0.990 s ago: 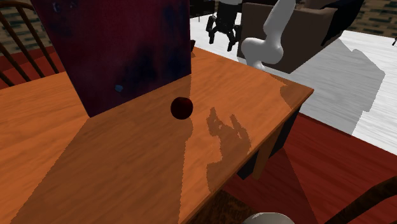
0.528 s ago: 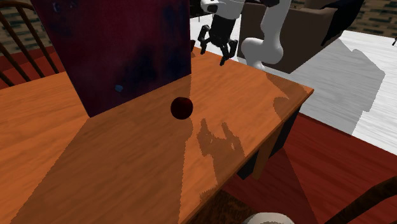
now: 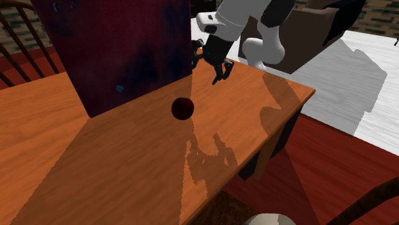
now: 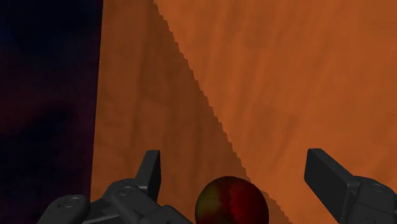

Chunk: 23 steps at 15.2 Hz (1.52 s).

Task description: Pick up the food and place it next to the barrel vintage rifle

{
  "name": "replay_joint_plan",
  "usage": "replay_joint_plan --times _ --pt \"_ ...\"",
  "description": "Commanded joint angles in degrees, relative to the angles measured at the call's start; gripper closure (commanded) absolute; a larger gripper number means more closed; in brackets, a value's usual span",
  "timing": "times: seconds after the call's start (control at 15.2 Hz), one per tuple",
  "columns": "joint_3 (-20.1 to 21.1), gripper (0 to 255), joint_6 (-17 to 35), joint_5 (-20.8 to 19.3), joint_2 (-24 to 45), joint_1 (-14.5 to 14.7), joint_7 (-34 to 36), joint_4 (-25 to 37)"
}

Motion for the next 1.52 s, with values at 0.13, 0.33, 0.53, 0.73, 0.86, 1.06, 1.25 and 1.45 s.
replay_joint_plan --times 0.13,0.33,0.53,0.73,0.86,1.06,1.25,1.45 --pt "1.73 0 -2.44 -8.55 10.75 2.57 2.8 9.48" --pt "1.89 0 -5.37 -14.66 18.92 5.84 3.75 17.79" --pt "1.45 0 -4.12 -15.07 19.38 5.71 3.93 17.02" --pt "1.11 0 -2.05 -15.28 19.4 4.96 4.23 15.14" --pt "0.81 0 -0.31 -15.52 19.52 4.35 4.49 13.66" --pt "0.81 0 -0.31 -15.52 19.52 4.35 4.49 13.66" --pt "0.81 0 -0.31 -15.52 19.52 4.35 4.49 13.66" --pt "0.81 255 -0.32 -15.52 19.52 4.36 4.49 13.67"
